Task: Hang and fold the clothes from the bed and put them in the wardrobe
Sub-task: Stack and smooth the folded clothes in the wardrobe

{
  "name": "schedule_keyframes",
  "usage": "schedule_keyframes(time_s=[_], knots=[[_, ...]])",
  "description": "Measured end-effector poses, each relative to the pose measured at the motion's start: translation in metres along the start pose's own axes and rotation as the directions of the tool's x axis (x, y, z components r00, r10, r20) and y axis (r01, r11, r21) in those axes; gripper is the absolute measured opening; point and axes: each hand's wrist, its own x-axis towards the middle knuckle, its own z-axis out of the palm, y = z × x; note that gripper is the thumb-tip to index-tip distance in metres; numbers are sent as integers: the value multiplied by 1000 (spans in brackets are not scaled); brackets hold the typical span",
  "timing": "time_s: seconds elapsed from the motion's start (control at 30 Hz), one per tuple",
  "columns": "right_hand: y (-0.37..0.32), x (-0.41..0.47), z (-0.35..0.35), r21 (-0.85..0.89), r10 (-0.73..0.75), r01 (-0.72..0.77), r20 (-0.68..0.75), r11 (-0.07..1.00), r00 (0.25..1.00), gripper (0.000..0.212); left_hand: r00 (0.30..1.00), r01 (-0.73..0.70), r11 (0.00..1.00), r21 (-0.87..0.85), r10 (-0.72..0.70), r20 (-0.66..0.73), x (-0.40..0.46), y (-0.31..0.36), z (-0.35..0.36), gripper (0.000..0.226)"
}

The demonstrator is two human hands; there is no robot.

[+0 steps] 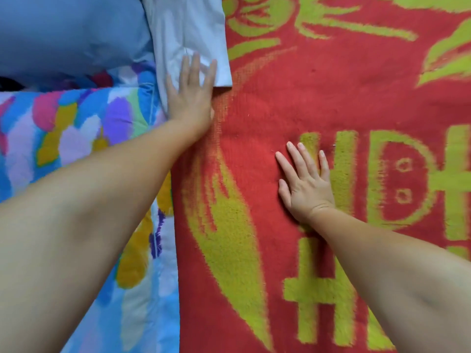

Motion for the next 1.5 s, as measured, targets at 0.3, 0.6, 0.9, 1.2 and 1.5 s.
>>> schedule_keyframes(time_s=[0.3,0.6,0.9,1.2,1.5], knots=[[4,1,4,-36,-15,13,-47,999,999,60,996,79,964,-255,-87,-20,48,-22,-3,45],[6,8,-3,39,14,-14,19,999,1000,59,988,9,935,-355,46,146,-86,52,15,49],[1,-61,-143,292,-328,247,271,924,905,71,940,-81,777,-624,268,212,-235,97,-70,33],[16,-95,-400,443,-9,-34,95,896,995,26,998,-5,819,-573,37,43,-260,52,-268,14],[29,-148,-582,681,75,170,-314,713,946,22,980,-169,590,-789,13,-201,-276,53,-436,12]])
